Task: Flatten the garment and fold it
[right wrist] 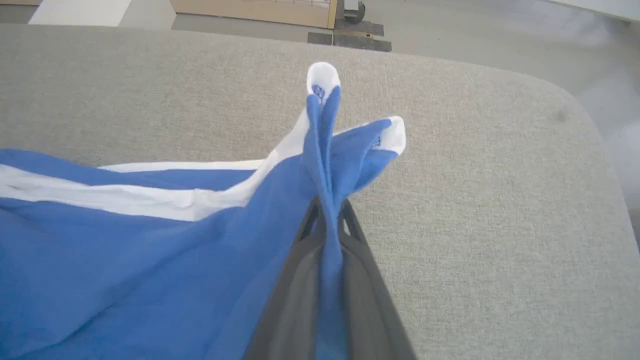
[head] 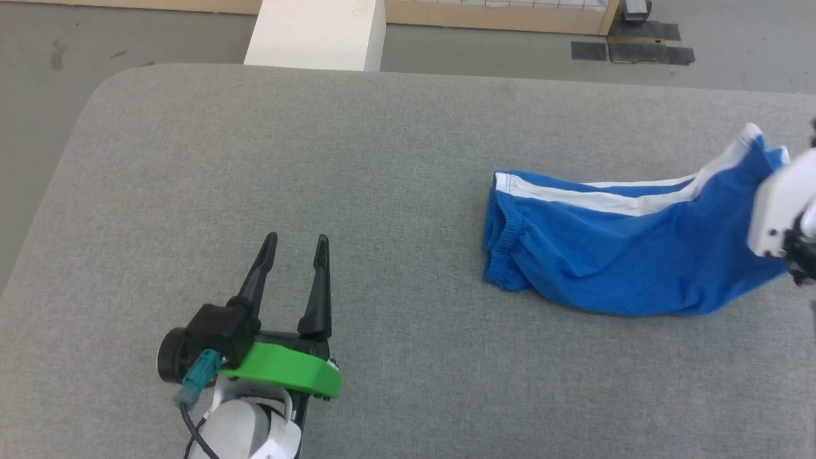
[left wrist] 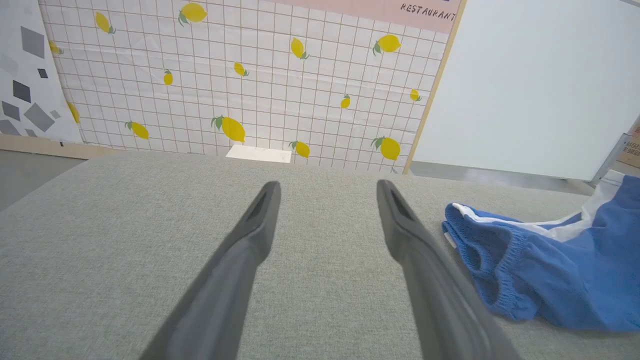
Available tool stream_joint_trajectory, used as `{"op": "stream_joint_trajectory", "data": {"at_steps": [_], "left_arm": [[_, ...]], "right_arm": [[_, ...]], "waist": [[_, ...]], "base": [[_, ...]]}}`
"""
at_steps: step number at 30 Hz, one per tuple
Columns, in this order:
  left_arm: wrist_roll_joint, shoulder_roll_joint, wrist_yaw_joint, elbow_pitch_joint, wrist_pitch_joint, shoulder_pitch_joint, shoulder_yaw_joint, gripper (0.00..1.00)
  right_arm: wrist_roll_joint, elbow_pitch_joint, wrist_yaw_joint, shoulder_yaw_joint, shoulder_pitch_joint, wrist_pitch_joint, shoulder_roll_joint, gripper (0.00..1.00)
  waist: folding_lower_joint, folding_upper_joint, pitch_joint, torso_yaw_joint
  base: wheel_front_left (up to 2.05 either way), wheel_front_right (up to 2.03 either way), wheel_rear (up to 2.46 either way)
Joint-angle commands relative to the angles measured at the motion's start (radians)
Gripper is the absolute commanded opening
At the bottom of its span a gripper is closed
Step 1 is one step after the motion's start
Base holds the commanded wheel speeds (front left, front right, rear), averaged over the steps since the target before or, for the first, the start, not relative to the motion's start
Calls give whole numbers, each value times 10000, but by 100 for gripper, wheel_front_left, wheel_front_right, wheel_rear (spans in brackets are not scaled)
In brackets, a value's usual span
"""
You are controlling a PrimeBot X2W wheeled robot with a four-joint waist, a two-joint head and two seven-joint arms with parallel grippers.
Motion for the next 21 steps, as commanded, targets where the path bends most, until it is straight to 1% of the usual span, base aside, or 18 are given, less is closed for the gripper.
{"op": "stream_joint_trajectory", "data": {"at_steps": [1,8,10,12,16,21], "left_arm": [[58,-26,-55,27,-45,102,-2,100],[-2,-26,-82,103,-45,85,-137,100],[-37,-26,-69,93,-45,65,-196,100],[-77,-26,-44,81,-45,30,-243,100],[-149,-26,-13,63,-45,-86,-357,100],[-222,-26,55,-4,-45,-277,-440,100]], "right_arm": [[-121,-518,-15,177,211,239,196,0],[-145,-3718,-15,1772,748,1965,928,0],[-137,-4377,-15,2263,867,2304,1059,0],[-53,-4769,-15,2716,954,2575,1191,0],[-76,-4758,-15,3388,973,2664,1331,0],[-141,-3967,-15,4079,732,2358,1660,0]], "waist": [[0,-1,-28,43],[0,-1,-45,314],[0,-1,-1,418],[0,-1,67,514],[0,-1,279,739],[0,-1,671,953]], "base": [[0,0,0],[0,0,0],[0,0,0],[0,0,0],[0,0,0],[0,0,0]]}}
